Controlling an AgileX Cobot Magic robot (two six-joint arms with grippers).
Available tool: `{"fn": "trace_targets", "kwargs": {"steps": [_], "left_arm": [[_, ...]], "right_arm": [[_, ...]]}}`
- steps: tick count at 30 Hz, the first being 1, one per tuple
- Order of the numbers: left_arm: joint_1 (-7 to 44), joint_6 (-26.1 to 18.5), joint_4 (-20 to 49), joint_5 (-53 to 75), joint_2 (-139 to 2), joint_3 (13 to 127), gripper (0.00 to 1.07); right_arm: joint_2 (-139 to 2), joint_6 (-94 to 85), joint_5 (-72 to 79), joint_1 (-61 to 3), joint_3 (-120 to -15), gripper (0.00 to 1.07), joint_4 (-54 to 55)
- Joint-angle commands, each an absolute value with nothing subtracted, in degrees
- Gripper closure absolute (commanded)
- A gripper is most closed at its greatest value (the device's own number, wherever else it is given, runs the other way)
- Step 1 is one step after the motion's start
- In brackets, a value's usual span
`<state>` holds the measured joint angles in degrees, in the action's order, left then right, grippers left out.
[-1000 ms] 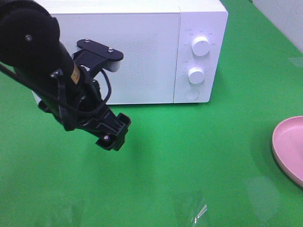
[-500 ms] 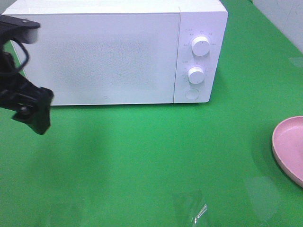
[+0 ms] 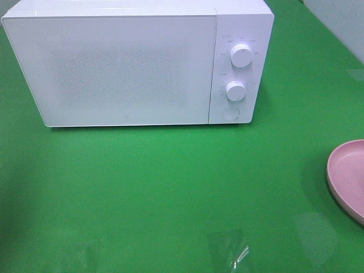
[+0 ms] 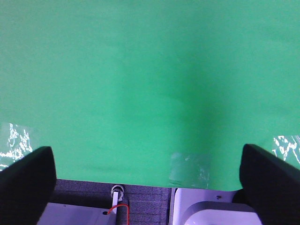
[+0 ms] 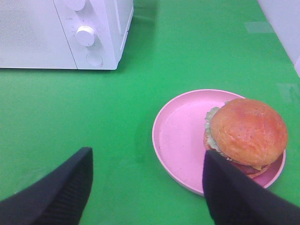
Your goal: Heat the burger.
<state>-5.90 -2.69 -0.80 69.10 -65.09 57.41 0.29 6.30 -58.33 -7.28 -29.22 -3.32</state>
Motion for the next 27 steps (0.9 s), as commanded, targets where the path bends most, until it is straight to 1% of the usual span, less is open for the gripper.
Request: {"fn": "trace_targets", "kwargs": {"steps": [1, 2, 3, 4, 5, 6, 7, 8, 9, 10, 12, 13, 14, 15, 18, 21, 23, 27], "left_arm": [[-7.2, -3.3, 1.6, 66.9, -61.0, 53.6, 0.08], [-7.2, -3.4, 2.1, 65.5, -57.2, 49.9, 0.08], [-7.2, -3.4, 2.1, 65.5, -57.2, 49.9, 0.08], [-7.2, -3.6, 2.1, 64.5, -53.0, 46.0, 0.08], [-7.2, -3.6, 2.1, 64.5, -53.0, 46.0, 0.08], [-7.2, -3.6, 2.1, 63.6, -49.2, 42.6, 0.08], [-7.2, -3.6, 2.1, 63.6, -49.2, 42.6, 0.08], [-7.2, -3.6, 2.2, 63.0, -45.3, 39.3, 0.08], [-7.2, -3.6, 2.2, 63.0, -45.3, 39.3, 0.08], [-7.2, -3.6, 2.2, 62.8, -41.6, 36.6, 0.08], [-7.2, -3.6, 2.2, 62.5, -39.6, 35.4, 0.08], [-7.2, -3.6, 2.1, 61.2, -35.9, 32.5, 0.08], [-7.2, -3.6, 2.1, 61.2, -35.9, 32.5, 0.08], [-7.2, -3.6, 2.3, 59.6, -32.6, 30.6, 0.08], [-7.2, -3.6, 1.8, 58.9, -26.2, 29.0, 0.08], [-7.2, -3.6, 1.0, 59.6, -24.4, 28.7, 0.08], [-7.2, -3.6, 0.6, 59.6, -19.1, 28.6, 0.08], [-7.2, -3.6, 0.7, 59.5, -15.1, 28.6, 0.08]], "right_arm": [[1.7, 6.8, -57.5, -7.0, -29.2, 0.41, -3.6], [1.7, 6.8, -57.5, -7.0, -29.2, 0.41, -3.6], [1.7, 6.8, -57.5, -7.0, -29.2, 0.41, -3.6], [1.7, 6.8, -57.5, -7.0, -29.2, 0.41, -3.6], [1.7, 6.8, -57.5, -7.0, -29.2, 0.41, -3.6], [1.7, 6.8, -57.5, -7.0, -29.2, 0.41, -3.6], [1.7, 6.8, -57.5, -7.0, -29.2, 0.41, -3.6], [1.7, 6.8, -57.5, -7.0, -29.2, 0.41, -3.6], [1.7, 6.8, -57.5, -7.0, -29.2, 0.41, -3.6], [1.7, 6.8, -57.5, -7.0, -29.2, 0.41, -3.6], [1.7, 6.8, -57.5, -7.0, -29.2, 0.41, -3.6], [1.7, 6.8, -57.5, -7.0, -29.2, 0.41, -3.6], [1.7, 6.8, -57.5, -7.0, -29.2, 0.41, -3.6], [1.7, 6.8, -57.5, -7.0, -29.2, 0.41, -3.6], [1.7, 6.8, -57.5, -7.0, -29.2, 0.41, -3.6], [1.7, 6.8, -57.5, -7.0, -29.2, 0.41, -3.6], [1.7, 6.8, -57.5, -7.0, -29.2, 0.41, -3.6], [1.7, 6.8, -57.5, -7.0, -29.2, 0.41, -3.6]]}}
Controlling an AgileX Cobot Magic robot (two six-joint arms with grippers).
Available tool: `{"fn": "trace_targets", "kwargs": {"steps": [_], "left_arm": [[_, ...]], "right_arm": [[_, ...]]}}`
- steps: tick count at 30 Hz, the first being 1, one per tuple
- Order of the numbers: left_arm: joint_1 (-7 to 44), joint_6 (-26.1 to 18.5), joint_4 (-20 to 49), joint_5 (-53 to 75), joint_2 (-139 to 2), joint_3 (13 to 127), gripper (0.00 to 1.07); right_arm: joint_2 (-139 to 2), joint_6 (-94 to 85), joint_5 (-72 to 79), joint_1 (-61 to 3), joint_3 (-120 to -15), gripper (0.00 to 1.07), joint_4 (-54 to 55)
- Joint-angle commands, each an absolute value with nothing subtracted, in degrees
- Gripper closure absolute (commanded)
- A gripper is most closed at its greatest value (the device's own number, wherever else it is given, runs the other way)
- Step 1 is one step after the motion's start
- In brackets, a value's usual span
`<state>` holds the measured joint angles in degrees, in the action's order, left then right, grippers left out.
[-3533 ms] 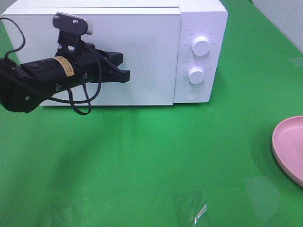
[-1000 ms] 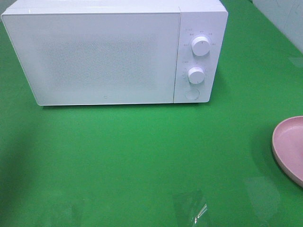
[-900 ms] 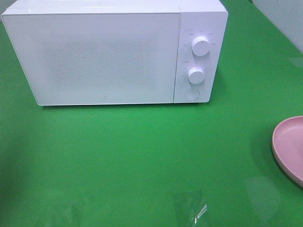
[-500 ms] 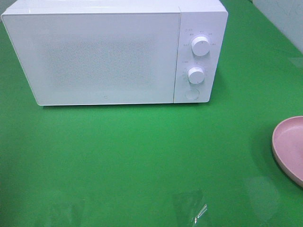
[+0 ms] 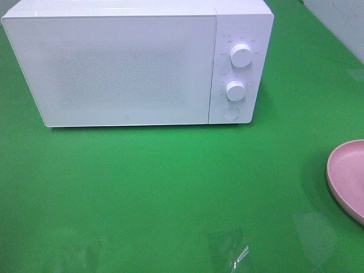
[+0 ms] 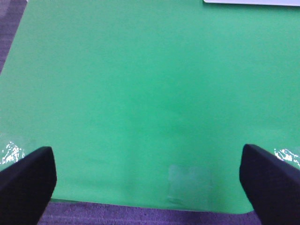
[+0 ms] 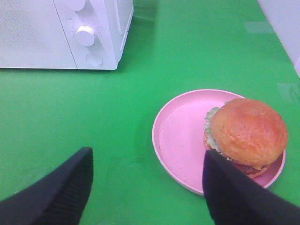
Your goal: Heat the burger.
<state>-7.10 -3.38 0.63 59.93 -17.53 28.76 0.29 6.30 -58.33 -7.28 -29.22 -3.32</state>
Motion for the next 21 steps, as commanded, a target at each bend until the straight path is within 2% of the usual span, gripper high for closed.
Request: {"fn": "trace_targets", "kwargs": {"steps": [1, 12, 21], "left_arm": [[-7.2, -3.6, 0.7, 59.5, -15.1, 28.6, 0.08], [-7.1, -3.5, 1.1, 59.5, 2.1, 28.6, 0.08], [-6.9, -3.4, 1.3, 59.4, 1.8, 28.5, 0.08]], "right_arm": [[1.7, 6.8, -57.5, -7.0, -29.2, 0.41, -3.6], [1.7, 6.8, -57.5, -7.0, -29.2, 0.41, -3.6], [1.0, 6.9, -57.5, -7.0, -29.2, 0.41, -3.5]]}}
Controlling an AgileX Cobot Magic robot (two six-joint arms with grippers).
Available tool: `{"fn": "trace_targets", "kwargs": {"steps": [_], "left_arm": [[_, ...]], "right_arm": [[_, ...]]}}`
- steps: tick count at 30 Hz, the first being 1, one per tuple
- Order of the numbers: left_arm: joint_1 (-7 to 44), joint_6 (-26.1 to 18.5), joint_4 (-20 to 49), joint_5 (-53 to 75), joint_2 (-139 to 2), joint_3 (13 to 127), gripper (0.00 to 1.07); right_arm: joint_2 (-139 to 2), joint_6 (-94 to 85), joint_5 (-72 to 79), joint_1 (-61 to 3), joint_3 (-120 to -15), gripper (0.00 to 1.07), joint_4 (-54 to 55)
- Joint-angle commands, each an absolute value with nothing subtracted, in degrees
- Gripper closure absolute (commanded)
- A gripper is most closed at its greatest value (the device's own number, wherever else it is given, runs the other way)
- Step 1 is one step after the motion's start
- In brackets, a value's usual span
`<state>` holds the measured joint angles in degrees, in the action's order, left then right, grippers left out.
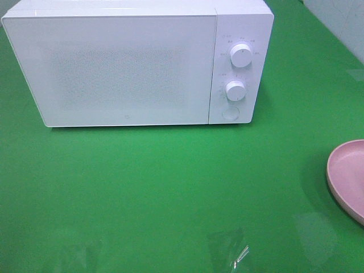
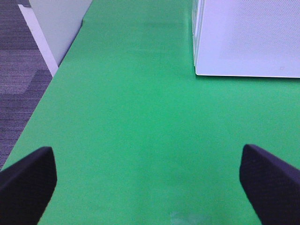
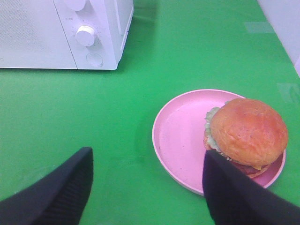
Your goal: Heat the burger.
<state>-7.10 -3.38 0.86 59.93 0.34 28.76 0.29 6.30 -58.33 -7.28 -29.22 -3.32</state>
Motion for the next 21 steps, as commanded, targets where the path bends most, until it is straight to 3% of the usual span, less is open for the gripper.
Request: {"fn": "trace_targets", "kwargs": {"steps": [1, 21], "left_arm": [[-6.9, -3.4, 1.3, 59.4, 1.8, 28.5, 0.08], [-6.9, -3.4, 1.3, 59.4, 1.8, 28.5, 0.08]], "right_arm": [[1.0, 6.9, -57.5, -7.0, -29.2, 0.41, -3.5], [1.0, 6.9, -57.5, -7.0, -29.2, 0.41, -3.5]]}}
